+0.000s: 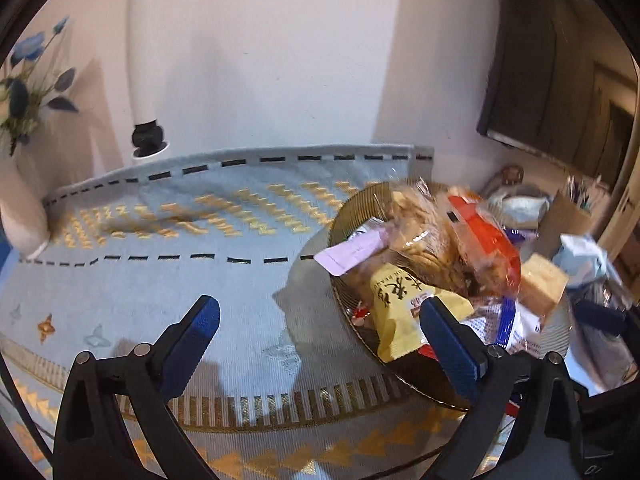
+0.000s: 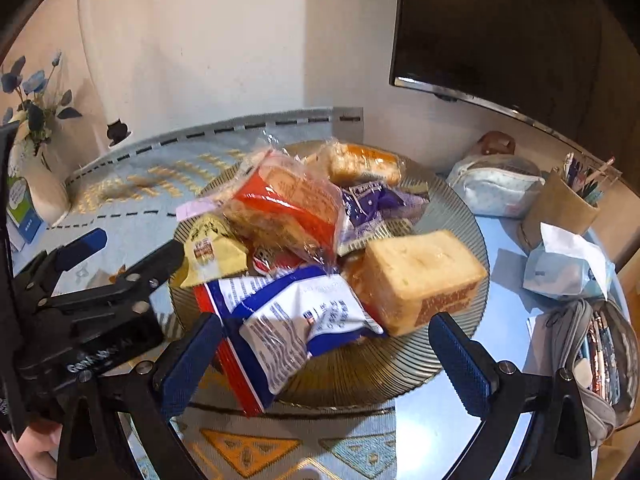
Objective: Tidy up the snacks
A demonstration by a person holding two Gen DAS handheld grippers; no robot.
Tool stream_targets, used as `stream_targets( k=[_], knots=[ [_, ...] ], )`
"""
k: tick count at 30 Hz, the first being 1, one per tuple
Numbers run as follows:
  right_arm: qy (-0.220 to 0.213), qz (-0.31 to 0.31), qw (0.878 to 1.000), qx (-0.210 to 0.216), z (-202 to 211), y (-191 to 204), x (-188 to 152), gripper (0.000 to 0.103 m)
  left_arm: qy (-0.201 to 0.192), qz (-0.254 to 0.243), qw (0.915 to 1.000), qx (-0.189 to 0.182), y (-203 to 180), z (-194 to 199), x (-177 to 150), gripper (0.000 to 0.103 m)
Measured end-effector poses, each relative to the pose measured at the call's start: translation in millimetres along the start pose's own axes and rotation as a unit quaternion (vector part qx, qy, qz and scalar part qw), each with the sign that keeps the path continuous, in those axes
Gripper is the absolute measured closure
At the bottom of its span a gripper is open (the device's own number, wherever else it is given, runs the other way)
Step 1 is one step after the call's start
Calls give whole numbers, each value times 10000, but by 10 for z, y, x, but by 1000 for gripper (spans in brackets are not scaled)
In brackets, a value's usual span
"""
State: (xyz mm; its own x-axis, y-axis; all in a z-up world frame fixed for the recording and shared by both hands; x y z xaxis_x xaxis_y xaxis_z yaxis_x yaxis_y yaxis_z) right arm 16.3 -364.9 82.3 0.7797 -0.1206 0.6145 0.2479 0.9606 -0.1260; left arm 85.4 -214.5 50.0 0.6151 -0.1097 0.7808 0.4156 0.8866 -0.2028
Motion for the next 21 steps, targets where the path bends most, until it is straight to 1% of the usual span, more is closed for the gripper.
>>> stream_targets(
  k=[2, 5, 6, 9, 11, 12, 13, 18, 21],
  knots=[
    [-74, 26, 10000, -8, 23, 28, 7, 0, 27, 23, 10000, -56, 7, 3, 5, 3],
    [-112, 21, 9999, -25, 41, 37, 21, 0, 45, -27, 10000, 64, 20, -34, 0, 3],
    [-125, -3, 9999, -13, 46, 34, 24, 0, 93, -26, 9999, 84, 25, -58, -13, 2],
    [-114, -34, 9999, -39, 51, 32, 12, 0, 283, -2, 9996, -46, 39, -101, -56, 2],
    [-115, -71, 9999, -69, 53, 23, -1, 0, 306, 37, 9995, -2, 74, -100, -55, 2],
    [-110, -86, 9999, -44, 56, 22, -7, 0, 415, 37, 9991, 46, 91, -94, -57, 2],
    [-96, -86, 9999, -18, 61, 27, -12, 0, 419, 81, 9991, 81, 118, -89, -49, 2],
    [-79, -65, 9999, -62, 62, 22, -11, 0, 639, 269, 9976, 70, 210, -135, -63, 2],
    [-78, -31, 9999, -94, 60, 34, -9, 0, 736, 241, 9969, 134, 210, -163, -84, 2]
  ],
)
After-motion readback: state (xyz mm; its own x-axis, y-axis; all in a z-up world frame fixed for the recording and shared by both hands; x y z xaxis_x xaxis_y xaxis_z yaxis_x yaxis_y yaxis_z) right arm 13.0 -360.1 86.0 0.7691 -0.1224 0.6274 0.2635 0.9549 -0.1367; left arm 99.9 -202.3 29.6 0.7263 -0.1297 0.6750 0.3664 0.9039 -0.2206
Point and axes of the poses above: each gripper's, at about its wrist camera, not at the fingertips, and z roughly against the way its jaws point, y to its left, x to its top, the point moved 3 cm from there along -z, roughly the way its jaws point, and after that the axes turned 8 degrees about -x, right-handed, at the moved point
